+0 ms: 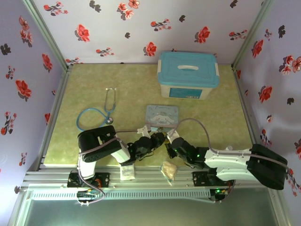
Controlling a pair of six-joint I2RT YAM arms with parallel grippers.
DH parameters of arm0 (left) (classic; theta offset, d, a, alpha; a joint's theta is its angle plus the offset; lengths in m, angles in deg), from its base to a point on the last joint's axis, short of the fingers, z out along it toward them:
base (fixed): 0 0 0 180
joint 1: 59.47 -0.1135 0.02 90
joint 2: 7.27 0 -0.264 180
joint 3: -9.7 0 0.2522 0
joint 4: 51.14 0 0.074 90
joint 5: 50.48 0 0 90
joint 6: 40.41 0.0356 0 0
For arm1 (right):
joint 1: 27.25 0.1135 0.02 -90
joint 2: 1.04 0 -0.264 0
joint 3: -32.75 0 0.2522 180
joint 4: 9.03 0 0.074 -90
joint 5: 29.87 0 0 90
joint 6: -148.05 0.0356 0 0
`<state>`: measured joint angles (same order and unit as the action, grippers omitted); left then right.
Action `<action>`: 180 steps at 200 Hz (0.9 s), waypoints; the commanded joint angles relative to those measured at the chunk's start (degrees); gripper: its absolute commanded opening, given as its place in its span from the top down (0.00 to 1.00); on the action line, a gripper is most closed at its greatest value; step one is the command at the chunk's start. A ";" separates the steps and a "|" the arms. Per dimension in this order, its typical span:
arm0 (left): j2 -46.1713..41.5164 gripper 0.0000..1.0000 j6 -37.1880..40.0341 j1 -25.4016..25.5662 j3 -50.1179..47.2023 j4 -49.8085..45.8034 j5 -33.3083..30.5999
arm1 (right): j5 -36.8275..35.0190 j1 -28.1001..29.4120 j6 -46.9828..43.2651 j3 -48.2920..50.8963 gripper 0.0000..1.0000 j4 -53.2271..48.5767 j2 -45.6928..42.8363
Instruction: Unlock a padlock with a key
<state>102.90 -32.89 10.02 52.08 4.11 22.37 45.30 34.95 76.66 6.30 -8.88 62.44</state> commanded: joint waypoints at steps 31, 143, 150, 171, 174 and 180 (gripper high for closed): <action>0.49 0.96 0.36 0.32 -0.78 3.13 0.79 | 11.96 -3.74 4.93 -0.03 0.93 8.01 3.49; -6.32 0.72 6.16 0.57 0.81 -20.17 2.02 | 14.13 -3.71 8.89 0.56 0.94 15.23 9.28; -6.21 0.75 6.32 0.60 0.97 -20.81 2.20 | 14.24 -3.75 8.96 0.54 0.94 15.44 9.44; -5.84 0.80 6.83 0.51 1.07 -21.29 2.28 | 14.15 -3.73 9.29 0.95 0.92 15.08 8.74; -5.92 0.81 6.85 0.55 1.15 -21.48 2.29 | 14.13 -3.70 9.32 1.11 0.92 14.90 8.50; -5.94 0.84 7.17 0.47 1.25 -21.91 2.24 | 14.04 -3.68 9.39 1.25 0.90 14.40 8.18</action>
<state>97.35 -28.48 10.13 52.85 -11.76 24.23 58.68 31.45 84.73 6.95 2.49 71.67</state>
